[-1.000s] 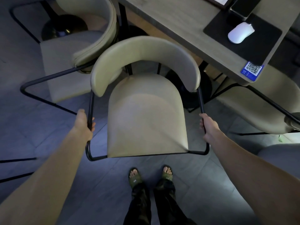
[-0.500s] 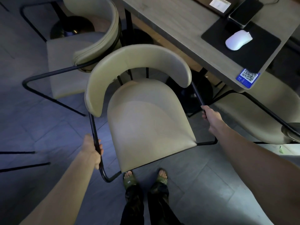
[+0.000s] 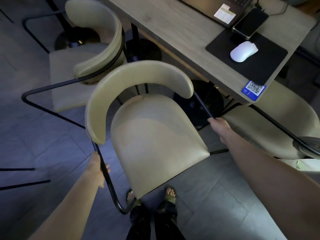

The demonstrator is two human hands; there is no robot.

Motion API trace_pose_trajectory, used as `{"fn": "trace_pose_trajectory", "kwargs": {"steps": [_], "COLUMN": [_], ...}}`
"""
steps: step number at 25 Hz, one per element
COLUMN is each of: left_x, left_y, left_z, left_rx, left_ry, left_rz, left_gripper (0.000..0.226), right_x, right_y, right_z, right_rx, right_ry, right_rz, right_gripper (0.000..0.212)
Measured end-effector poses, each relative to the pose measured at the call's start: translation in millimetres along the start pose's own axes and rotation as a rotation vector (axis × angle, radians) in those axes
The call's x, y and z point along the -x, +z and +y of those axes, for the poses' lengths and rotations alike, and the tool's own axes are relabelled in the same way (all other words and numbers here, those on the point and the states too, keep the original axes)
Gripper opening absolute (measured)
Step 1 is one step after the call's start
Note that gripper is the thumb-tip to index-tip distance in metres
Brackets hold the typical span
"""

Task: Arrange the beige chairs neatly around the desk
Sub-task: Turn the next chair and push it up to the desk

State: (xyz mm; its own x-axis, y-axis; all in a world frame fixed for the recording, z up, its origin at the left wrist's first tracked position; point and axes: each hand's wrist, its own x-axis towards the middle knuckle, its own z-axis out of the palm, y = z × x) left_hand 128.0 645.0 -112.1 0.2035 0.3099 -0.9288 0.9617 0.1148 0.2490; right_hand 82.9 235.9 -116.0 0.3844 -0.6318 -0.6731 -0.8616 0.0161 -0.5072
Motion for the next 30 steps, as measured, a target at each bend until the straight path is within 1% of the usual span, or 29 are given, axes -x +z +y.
{"fn": "trace_pose_trajectory", "kwargs": {"steps": [2, 3, 4, 6, 9, 10, 11, 12, 13, 14, 15, 16, 19, 21, 24, 26, 30], "left_x": [-3.7, -10.6, -16.2, -26.2, -20.0, -16.8, -18.7, -18.3, -15.1, -13.3, -14.2, -14.0, -17.8, -17.3, -19.9, -16.6, -13.6], "left_y": [1.7, 2.4, 2.0, 1.8, 7.3, 10.4, 13.8, 18.5, 22.2, 25.3, 27.8, 29.8, 29.3, 25.6, 18.6, 12.8, -5.6], "left_z": [32.6, 48.4, 61.8, 79.5, 88.3, 91.5, 96.0, 99.5, 101.8, 102.7, 101.1, 97.0, 92.8, 97.0, 99.8, 95.6, 79.9], "left_rx": [0.022, 0.047, 0.064, 0.099, 0.195, 0.193, 0.169, 0.134, 0.083, 0.020, -0.058, -0.097, -0.094, -0.085, -0.062, -0.050, -0.025], "left_ry": [0.230, 0.305, 0.343, 0.376, 0.376, 0.383, 0.400, 0.412, 0.432, 0.468, 0.501, 0.517, 0.548, 0.521, 0.453, 0.387, 0.227], "left_rz": [0.006, 0.032, 0.063, 0.076, 0.043, 0.015, -0.013, -0.004, 0.040, 0.098, 0.161, 0.190, 0.196, 0.144, 0.095, 0.079, -0.005], "left_gripper": [0.033, 0.027, 0.024, 0.021, 0.015, 0.021, 0.041, 0.062, 0.074, 0.075, 0.072, 0.068, 0.062, 0.061, 0.059, 0.060, 0.073], "right_x": [-5.1, -8.8, -11.1, -13.2, -14.2, -15.4, -16.1, -16.6, -17.3, -20.2, -22.3, -24.5, -19.1, -20.1, -28.2, -31.9, -35.8], "right_y": [1.0, 2.0, 3.5, 8.3, 18.8, 21.3, 21.9, 21.7, 20.8, 19.3, 17.9, 16.8, 15.9, 13.0, 9.9, 6.7, 6.5], "right_z": [-1.4, -3.6, -5.5, -5.8, -2.5, -2.0, -1.9, -1.0, -0.1, 1.8, 4.7, 8.0, 12.3, 14.4, 15.3, 11.7, -15.3], "right_rx": [0.075, 0.108, 0.126, 0.118, 0.072, 0.077, 0.079, 0.078, 0.080, 0.079, 0.077, 0.077, 0.117, 0.074, -0.059, -0.066, -0.027], "right_ry": [-0.024, -0.031, -0.036, -0.008, 0.082, 0.109, 0.129, 0.135, 0.136, 0.135, 0.143, 0.148, 0.147, 0.124, 0.067, 0.026, -0.069], "right_rz": [0.062, 0.088, 0.096, 0.098, 0.147, 0.167, 0.179, 0.183, 0.178, 0.177, 0.177, 0.170, 0.153, 0.155, 0.147, 0.163, 0.111], "right_gripper": [0.053, 0.051, 0.049, 0.050, 0.057, 0.059, 0.061, 0.062, 0.062, 0.060, 0.058, 0.057, 0.056, 0.050, 0.042, 0.038, 0.036]}}
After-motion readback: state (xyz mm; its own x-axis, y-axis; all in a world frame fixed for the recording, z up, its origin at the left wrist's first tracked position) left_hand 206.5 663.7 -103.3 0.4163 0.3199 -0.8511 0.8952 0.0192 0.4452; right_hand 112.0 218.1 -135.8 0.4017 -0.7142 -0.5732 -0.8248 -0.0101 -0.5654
